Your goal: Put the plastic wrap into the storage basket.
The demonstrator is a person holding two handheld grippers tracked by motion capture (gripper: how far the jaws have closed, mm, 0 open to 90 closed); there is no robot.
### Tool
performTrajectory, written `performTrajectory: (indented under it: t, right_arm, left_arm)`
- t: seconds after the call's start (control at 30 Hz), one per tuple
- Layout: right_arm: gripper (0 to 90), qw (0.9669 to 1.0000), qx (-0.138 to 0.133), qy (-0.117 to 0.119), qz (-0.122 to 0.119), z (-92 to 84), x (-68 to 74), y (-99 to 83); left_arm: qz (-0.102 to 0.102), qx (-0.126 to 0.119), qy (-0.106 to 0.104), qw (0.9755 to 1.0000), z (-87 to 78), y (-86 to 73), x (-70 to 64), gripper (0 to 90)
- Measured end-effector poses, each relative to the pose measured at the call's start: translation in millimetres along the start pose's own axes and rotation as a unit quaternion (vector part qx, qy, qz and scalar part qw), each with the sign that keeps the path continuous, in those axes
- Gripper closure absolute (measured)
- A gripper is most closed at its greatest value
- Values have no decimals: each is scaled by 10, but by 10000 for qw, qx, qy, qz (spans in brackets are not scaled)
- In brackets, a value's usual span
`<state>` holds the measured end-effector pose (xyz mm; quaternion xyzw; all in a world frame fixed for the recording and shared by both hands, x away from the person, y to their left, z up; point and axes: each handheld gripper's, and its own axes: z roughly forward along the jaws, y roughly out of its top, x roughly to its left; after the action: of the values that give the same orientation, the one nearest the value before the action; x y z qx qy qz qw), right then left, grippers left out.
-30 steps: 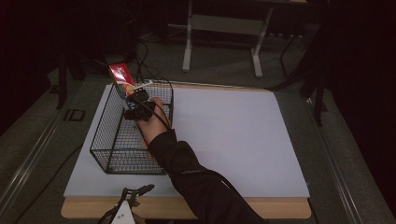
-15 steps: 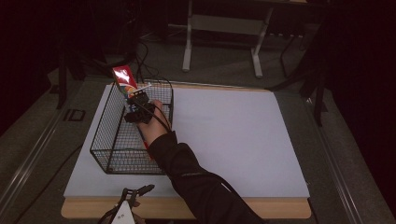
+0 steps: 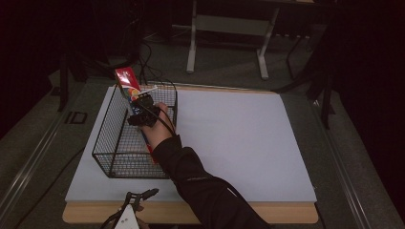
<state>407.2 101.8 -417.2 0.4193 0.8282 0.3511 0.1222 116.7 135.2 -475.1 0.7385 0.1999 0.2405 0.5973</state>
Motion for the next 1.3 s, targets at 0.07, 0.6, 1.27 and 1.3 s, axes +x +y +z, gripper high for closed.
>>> performTrajectory:
  t: [0.07,0.6,1.27,1.3]
  right_arm:
    - [377,10000,23,11,-23,0,-4,6]
    - [379,9996,208,-62,-169,57,-22,37]
    - [377,9975,699,-1,-22,237,-108,-84]
    - [374,9975,706,-4,-29,238,-108,-82]
  left_arm:
    - [3,2,1,10000,1,0,0,0]
    - [13,18,-39,10000,13,2,-2,0]
    - [8,25,-75,10000,30,1,6,0]
    - [-2,28,-78,10000,32,0,7,0]
